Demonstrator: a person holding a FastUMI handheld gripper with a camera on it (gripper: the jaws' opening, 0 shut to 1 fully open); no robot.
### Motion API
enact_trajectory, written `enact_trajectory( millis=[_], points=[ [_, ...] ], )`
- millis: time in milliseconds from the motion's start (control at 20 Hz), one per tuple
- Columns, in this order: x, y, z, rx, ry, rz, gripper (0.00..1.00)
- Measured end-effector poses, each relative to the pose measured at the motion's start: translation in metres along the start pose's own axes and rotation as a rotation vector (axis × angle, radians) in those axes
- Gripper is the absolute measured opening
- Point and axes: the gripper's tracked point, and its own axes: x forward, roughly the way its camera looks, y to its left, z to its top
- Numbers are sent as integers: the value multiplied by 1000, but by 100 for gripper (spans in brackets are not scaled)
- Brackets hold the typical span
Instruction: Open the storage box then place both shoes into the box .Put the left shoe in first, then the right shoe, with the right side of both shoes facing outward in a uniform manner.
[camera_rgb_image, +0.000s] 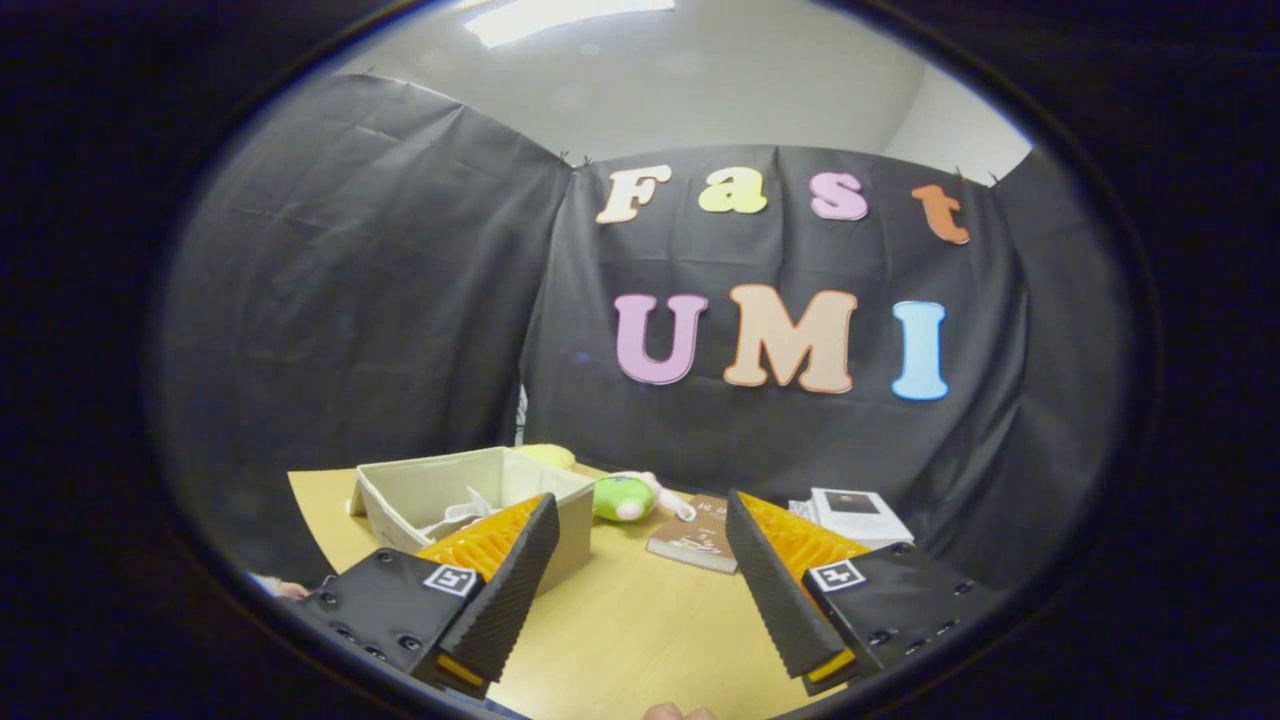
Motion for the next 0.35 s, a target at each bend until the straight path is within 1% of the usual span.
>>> enact_trajectory(
  millis=[200, 350],
  points=[
    [-12, -21, -1, 48, -43, -65, 100],
    [-20, -34, -5, 57, -64, -114, 100]
  ],
)
